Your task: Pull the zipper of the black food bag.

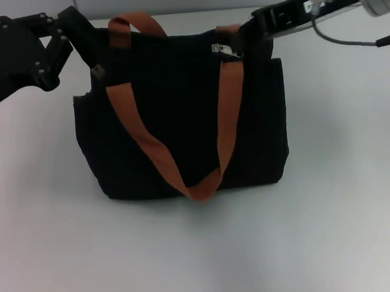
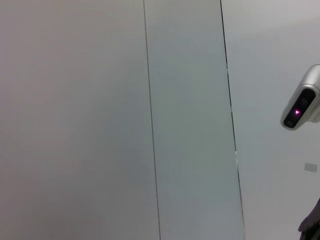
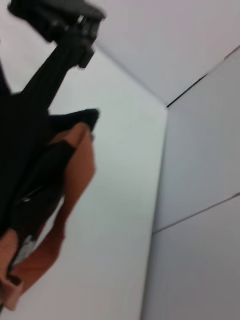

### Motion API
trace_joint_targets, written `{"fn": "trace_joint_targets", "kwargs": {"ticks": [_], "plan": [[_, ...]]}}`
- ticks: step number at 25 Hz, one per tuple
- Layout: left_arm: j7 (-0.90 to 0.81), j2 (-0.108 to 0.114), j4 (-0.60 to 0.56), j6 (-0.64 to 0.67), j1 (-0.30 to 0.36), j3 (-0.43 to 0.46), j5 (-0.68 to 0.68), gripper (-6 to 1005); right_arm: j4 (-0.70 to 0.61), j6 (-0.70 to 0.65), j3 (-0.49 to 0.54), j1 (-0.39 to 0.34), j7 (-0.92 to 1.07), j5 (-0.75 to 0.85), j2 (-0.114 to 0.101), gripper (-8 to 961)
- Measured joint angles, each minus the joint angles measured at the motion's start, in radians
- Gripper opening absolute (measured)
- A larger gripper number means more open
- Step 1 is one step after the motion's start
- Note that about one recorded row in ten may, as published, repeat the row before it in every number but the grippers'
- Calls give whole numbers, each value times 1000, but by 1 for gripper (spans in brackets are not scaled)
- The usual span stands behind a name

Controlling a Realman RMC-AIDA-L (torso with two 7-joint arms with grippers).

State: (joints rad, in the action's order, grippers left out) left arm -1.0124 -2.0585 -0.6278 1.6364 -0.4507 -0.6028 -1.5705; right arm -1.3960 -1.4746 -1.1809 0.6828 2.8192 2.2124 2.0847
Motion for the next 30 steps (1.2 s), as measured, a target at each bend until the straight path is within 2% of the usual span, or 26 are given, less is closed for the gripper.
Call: {"fn": "trace_joint_targets", "kwargs": {"ticks": [5, 7, 8, 12, 13, 16, 17, 18, 21, 25, 27, 30], "plan": [[0, 0, 1, 0, -1, -2, 0, 23, 37, 17, 90, -77, -214, -204, 0, 17], [-7, -1, 3, 4, 0, -2, 0, 23, 77, 18, 139, -119, -375, -343, -2, 80], [-10, -1, 3, 7, 1, -2, 0, 23, 77, 18, 139, -119, -375, -343, -2, 112], [-25, -1, 4, 15, 1, -5, 0, 23, 226, -13, 178, -199, -745, -641, -4, 252], [-25, -1, 4, 15, 1, -5, 0, 23, 226, -13, 178, -199, -745, -641, -4, 290], [-38, 0, 4, 16, 1, -8, -1, 22, 329, -88, 193, -220, -926, -734, -5, 406], [-43, 0, 4, 16, 1, -8, -2, 22, 398, -166, 217, -228, -1055, -757, -5, 452], [-46, 0, 4, 16, 1, -8, -3, 22, 398, -166, 217, -228, -1055, -757, -5, 498], [-54, 0, 5, 16, 1, -8, -4, 22, 506, -283, 245, -238, -1256, -756, -6, 636], [-63, -2, 5, 16, 2, -15, -8, 22, 660, -367, 243, -256, -1507, -718, -15, 765], [-72, 0, 5, 16, 3, -30, -8, 22, 753, -392, 242, -269, -1664, -646, -14, 829], [-83, 5, 5, 15, 5, -35, -11, 23, 794, -396, 239, -279, -1745, -590, -10, 829]]}}
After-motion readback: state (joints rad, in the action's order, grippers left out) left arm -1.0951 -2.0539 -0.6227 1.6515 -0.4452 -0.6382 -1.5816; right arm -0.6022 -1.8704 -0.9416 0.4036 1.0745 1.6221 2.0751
